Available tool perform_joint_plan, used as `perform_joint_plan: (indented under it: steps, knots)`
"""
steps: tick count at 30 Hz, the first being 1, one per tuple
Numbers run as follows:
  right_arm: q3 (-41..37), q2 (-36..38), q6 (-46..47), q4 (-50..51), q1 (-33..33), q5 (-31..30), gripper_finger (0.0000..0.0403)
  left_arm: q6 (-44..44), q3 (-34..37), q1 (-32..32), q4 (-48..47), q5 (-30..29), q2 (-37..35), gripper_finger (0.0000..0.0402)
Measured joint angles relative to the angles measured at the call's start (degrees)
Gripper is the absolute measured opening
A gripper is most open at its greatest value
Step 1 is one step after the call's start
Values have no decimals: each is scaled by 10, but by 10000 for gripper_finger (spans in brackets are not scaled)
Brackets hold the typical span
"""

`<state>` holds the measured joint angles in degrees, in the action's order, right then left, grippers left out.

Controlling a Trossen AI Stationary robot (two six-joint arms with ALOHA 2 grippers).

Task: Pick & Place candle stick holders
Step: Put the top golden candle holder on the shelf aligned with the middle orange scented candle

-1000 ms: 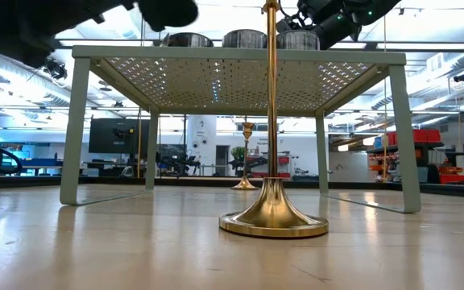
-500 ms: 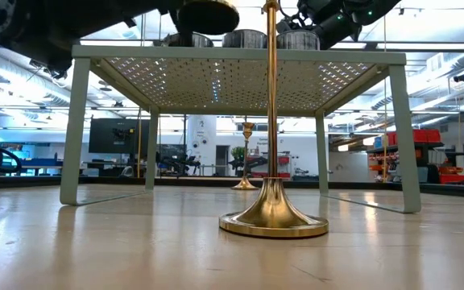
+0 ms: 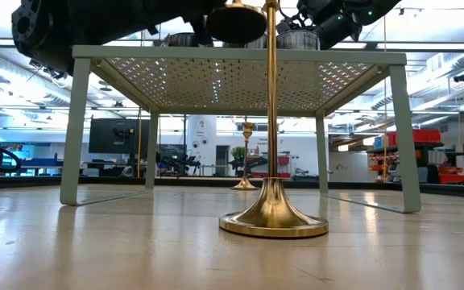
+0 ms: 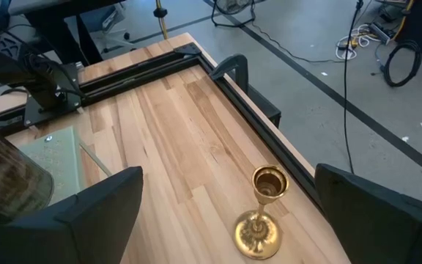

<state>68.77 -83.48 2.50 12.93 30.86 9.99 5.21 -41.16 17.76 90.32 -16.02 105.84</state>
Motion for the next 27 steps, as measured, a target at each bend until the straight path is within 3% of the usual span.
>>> perform_joint_plan:
  steps: [27]
  knots:
    - [0, 0, -1, 1, 0, 0, 400, -16, -21, -6, -31, -30, 20, 11]
